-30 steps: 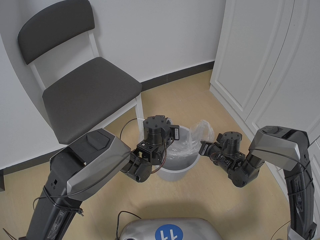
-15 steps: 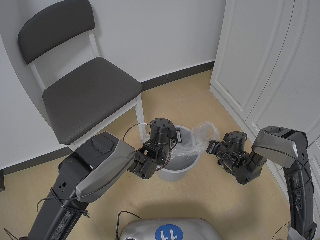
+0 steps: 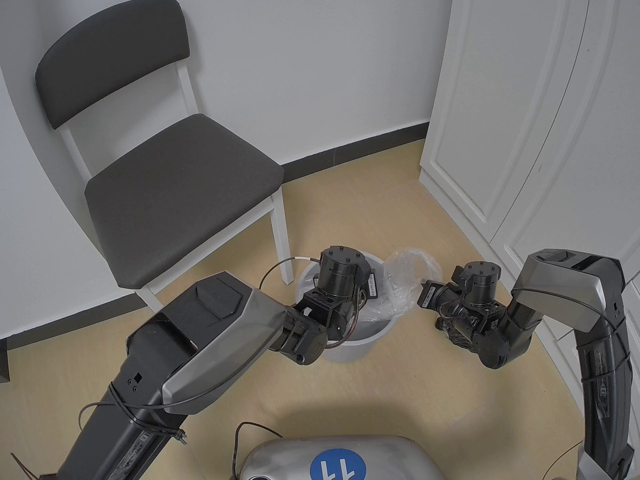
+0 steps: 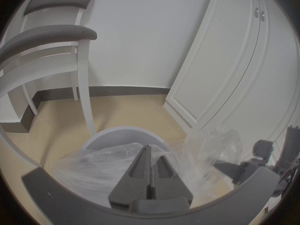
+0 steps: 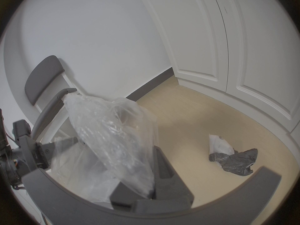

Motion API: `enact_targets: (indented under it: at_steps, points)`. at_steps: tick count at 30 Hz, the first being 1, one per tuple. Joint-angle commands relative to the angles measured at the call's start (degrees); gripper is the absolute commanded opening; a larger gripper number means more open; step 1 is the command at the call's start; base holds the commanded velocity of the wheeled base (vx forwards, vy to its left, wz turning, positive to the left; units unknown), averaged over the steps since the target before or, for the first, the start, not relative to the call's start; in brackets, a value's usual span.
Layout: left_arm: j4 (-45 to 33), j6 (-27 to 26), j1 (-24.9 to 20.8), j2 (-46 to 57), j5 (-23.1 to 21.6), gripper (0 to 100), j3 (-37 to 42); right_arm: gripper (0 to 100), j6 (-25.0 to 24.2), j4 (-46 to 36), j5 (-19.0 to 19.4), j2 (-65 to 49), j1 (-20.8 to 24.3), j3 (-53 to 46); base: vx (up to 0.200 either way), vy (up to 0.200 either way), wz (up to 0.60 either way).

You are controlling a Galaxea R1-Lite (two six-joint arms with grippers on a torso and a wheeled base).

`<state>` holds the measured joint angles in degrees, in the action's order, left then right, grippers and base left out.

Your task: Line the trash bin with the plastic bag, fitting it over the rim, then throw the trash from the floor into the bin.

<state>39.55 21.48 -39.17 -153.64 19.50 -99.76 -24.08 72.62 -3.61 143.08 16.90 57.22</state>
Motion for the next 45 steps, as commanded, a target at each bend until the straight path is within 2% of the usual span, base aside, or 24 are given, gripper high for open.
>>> enact_targets:
  at_steps: [1, 5, 7, 16, 17, 20, 29, 32, 43, 45]
  points:
    - [-4.57, -0.39, 2.08, 0.53, 0.45, 0, -1.49, 0, 1.66, -0.11, 0.09, -2.54, -0.02, -1.85, 0.0, 0.0, 0.0]
    - [-8.26, -3.9, 4.19, 2.73, 1.06, 0, -0.62, 0, 4.21, -0.29, 0.36, -4.48, -0.81, -4.4, 0.0, 0.0, 0.0]
    - [-8.43, -7.77, 6.3, 5.1, 1.24, 0, 2.28, 0, 6.94, -1.69, 1.41, -6.41, -1.34, -6.51, 0.0, 0.0, 0.0]
    - [-9.05, -12.08, 8.67, 8.09, 1.33, 0, 5.01, 0, 7.73, -7.67, 1.67, -9.66, -3.19, -7.3, 0.0, 0.0, 0.0]
    - [-9.05, -14.45, 9.55, 8.09, 1.33, 0, 6.06, 0, 9.22, -9.25, 2.55, -10.45, -4.15, -8.09, 0.0, 0.0, 0.0]
    - [-9.14, -16.82, 10.16, 8.0, 1.33, 0, 7.29, 0, 11.68, -10.39, 3.7, -10.89, -5.29, -9.23, 0.0, 0.0, 0.0]
    - [-9.22, -22.53, 12.54, 8.09, 2.12, 0, 9.32, 0, 16.78, -14.26, 3.78, -12.12, -6.7, -11.34, 0.0, 0.0, 0.0]
    - [-9.22, -23.68, 12.89, 8.79, 3.52, 0, 10.02, 0, 17.48, -14.79, 3.78, -12.91, -7.05, -11.96, 0.0, 0.0, 0.0]
    - [-9.22, -24.2, 12.8, 15.65, 3.08, 0, 16.79, 0, 17.48, -17.42, 5.19, -17.05, -6.26, -13.72, 0.0, 0.0, 0.0]
    - [-9.22, -26.05, 12.98, 18.2, 3.0, 0, 19.86, 0, 17.48, -18.74, 5.19, -18.54, -6.17, -13.89, 0.0, 0.0, 0.0]
